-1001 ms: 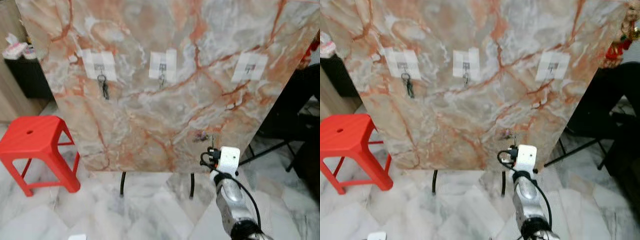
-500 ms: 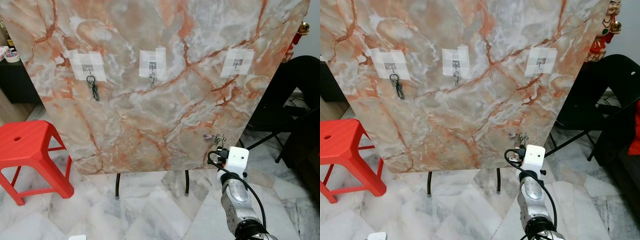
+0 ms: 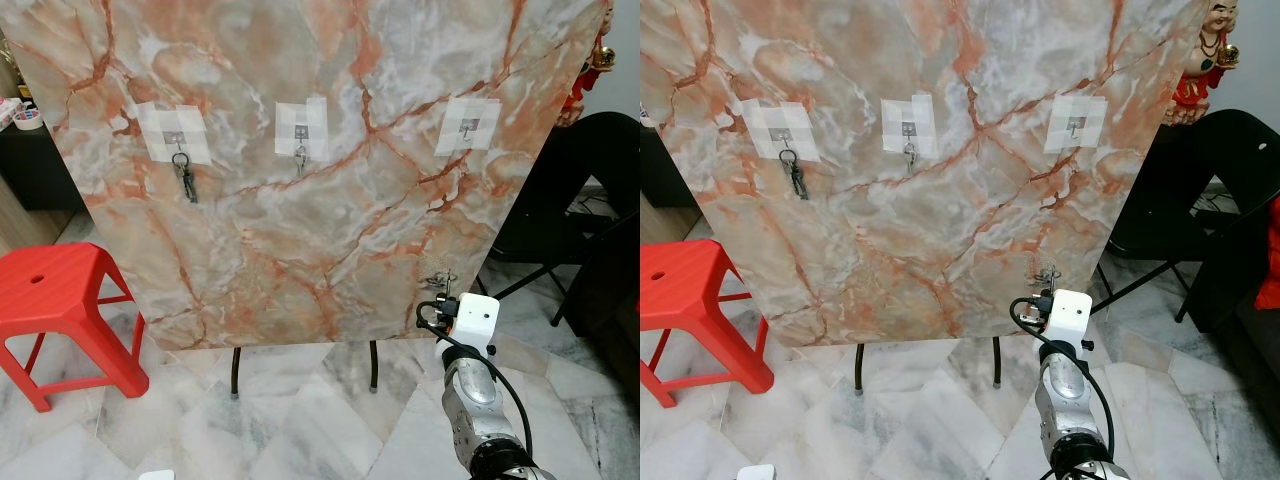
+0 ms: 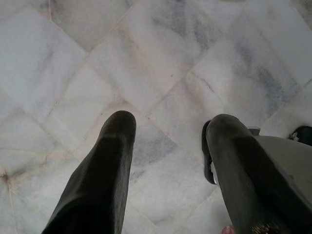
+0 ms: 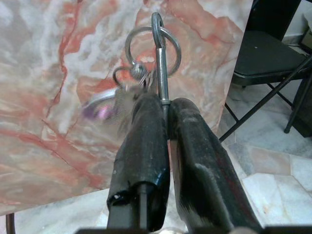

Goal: Hang keys on a hook

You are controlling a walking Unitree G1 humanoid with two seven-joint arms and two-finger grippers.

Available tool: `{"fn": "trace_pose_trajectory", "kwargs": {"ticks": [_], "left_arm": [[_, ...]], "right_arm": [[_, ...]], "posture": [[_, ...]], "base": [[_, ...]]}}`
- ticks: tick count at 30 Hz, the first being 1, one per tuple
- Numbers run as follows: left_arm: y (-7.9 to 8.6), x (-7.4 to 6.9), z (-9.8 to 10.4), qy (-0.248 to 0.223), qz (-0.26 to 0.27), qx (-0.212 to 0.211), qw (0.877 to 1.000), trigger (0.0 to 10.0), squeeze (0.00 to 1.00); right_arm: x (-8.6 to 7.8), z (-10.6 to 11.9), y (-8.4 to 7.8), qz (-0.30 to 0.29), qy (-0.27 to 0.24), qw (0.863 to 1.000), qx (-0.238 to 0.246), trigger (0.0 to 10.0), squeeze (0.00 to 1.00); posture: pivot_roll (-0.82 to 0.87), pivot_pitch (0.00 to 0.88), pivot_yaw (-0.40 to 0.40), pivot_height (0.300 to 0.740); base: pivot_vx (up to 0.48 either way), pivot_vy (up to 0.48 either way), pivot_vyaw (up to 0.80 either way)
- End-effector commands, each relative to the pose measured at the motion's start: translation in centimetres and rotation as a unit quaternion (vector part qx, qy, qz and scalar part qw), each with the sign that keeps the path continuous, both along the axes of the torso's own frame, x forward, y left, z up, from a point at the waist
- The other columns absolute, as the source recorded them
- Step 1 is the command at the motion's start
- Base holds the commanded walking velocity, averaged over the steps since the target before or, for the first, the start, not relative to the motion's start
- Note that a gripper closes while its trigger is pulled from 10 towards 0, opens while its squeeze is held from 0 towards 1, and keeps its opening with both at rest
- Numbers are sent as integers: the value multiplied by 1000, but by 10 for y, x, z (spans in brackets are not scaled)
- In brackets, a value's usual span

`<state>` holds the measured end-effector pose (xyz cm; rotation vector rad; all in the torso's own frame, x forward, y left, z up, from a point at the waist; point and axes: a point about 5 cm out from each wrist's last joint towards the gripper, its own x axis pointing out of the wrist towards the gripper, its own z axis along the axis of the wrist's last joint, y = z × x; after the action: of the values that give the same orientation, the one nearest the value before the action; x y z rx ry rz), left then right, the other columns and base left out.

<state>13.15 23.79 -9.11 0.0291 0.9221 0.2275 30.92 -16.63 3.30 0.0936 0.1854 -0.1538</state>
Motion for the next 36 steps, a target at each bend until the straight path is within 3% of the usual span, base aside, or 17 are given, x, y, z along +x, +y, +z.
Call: {"fn": "trace_pose_trajectory", "kwargs": {"ticks": [1,8,27,36], "left_arm": [[1,-6,-2,11,-3,-1,1000,10000,0],[1,-5,-2,11,-7,1,1000,10000,0],[-4,-5,-2,5,-11,-3,1000,10000,0],[-7,5,0,-8,-19,-1,1000,10000,0]], "right_arm": [[4,5,-3,-6,-12,1000,-3,10000,0],[4,6,-2,-8,-12,1000,-3,10000,0],[5,7,-4,-12,-14,1000,-4,10000,0],[5,6,-4,-16,-13,1000,-6,10000,0]], "posture": [[62,0,-24,740],[63,0,-21,740],[65,0,-24,740],[65,0,-27,740]], "base": [[0,0,0],[0,0,0],[235,0,0],[188,0,0]]}}
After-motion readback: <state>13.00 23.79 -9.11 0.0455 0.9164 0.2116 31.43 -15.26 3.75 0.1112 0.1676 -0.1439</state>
